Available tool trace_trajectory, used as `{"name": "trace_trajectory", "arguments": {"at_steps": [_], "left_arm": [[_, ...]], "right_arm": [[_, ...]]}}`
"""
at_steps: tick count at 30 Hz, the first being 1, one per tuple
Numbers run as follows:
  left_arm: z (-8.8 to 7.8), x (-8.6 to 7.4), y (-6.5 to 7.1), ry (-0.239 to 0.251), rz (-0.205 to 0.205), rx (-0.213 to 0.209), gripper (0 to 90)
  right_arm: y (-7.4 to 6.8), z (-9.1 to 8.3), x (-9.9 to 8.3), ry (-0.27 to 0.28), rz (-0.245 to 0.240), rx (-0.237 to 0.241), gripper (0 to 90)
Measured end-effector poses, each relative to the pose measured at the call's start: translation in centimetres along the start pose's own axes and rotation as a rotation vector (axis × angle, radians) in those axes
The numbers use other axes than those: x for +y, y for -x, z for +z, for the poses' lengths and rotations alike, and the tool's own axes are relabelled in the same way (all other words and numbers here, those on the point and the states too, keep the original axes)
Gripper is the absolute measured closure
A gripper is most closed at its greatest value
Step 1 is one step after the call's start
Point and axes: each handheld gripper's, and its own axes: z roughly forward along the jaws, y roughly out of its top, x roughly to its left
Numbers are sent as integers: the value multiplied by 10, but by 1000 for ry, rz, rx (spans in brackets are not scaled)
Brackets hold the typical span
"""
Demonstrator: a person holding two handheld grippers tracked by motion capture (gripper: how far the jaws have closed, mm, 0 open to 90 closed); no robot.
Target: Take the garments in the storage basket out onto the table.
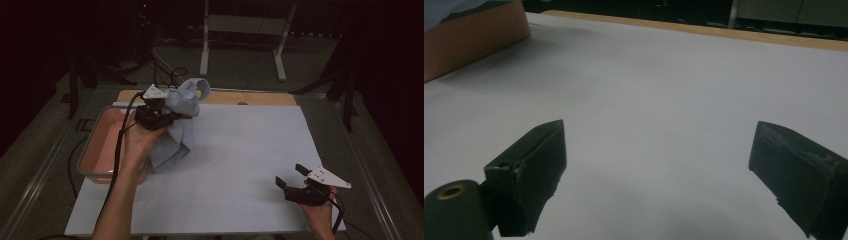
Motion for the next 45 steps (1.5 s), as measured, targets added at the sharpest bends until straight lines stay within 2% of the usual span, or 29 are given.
{"name": "trace_trajectory", "arguments": {"at_steps": [12, 20, 38, 45], "left_arm": [[21, -1, 14, -32, 22, -35, 763], [30, -7, 17, -51, 20, -50, 762], [43, -17, 22, -55, -2, -81, 752], [53, -26, 26, -74, -9, -96, 745]], "right_arm": [[0, 0, 0, 1, -2, 2, 84], [0, 0, 0, -2, -2, 4, 84], [0, 1, 0, -5, -2, 5, 84], [-1, 1, 0, -5, -4, 8, 84]]}}
